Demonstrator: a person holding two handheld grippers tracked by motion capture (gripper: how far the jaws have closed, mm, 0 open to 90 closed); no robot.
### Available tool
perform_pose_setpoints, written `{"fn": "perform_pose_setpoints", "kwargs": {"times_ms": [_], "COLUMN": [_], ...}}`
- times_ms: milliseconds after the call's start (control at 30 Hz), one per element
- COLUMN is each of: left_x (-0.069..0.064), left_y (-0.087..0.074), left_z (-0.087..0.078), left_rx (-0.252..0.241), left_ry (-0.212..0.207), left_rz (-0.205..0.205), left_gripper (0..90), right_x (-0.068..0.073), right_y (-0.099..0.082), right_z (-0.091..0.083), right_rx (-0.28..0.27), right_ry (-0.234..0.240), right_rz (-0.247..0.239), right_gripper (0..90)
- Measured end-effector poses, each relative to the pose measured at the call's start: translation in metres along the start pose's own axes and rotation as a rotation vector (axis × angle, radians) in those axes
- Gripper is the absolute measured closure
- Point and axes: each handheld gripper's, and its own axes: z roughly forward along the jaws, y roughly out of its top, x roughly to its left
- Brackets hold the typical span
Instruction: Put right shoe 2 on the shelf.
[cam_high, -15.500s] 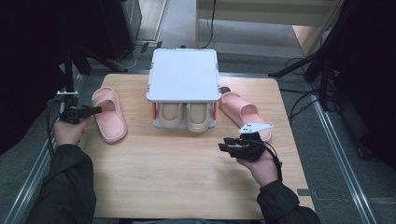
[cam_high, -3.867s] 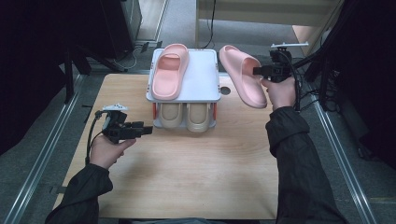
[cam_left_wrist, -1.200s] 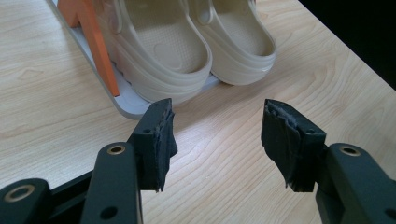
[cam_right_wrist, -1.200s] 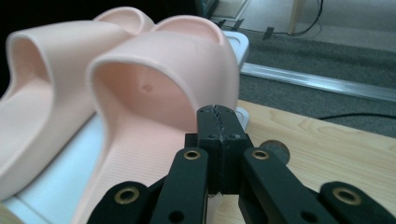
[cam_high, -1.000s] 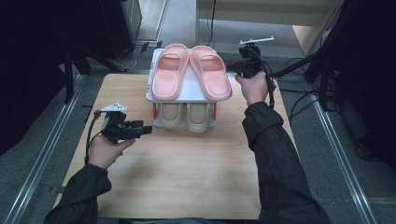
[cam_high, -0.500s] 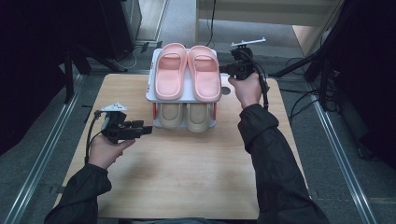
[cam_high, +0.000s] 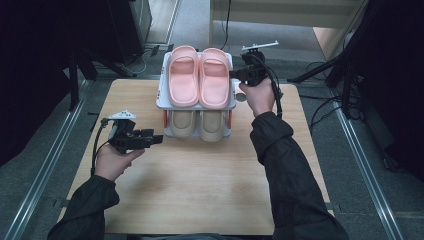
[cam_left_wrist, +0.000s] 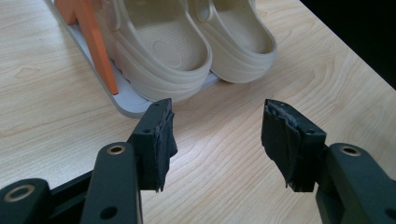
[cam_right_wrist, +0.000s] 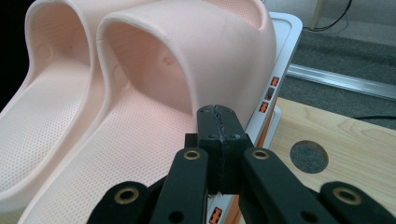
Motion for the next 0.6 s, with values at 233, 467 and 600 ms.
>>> {"fn": "perform_pose_setpoints", "kwargs": {"times_ms": [233,467,600], "left_x": [-0.0003,-0.0001,0.0018], "left_y": [0.0015,0.0015,0.0013], "left_z": [-0.0001,0.0018,0.002], "left_rx": [-0.001,0.002,0.005], "left_ry": [0.0,-0.005,-0.004], "left_rz": [0.003,0.004,-0.001], "left_gripper": [43.9,43.9,43.8], "right_x": [0.0016,0.0035,0.002], "right_y": [0.0018,0.002,0.0011], "right_z": [0.0022,0.0024,-0.0023], "right_rx": [0.0,0.001,-0.003], "right_ry": [-0.003,-0.002,0.0], "right_rz": [-0.013,-0.028,-0.032], "right_gripper": [90.0,90.0,90.0]}}
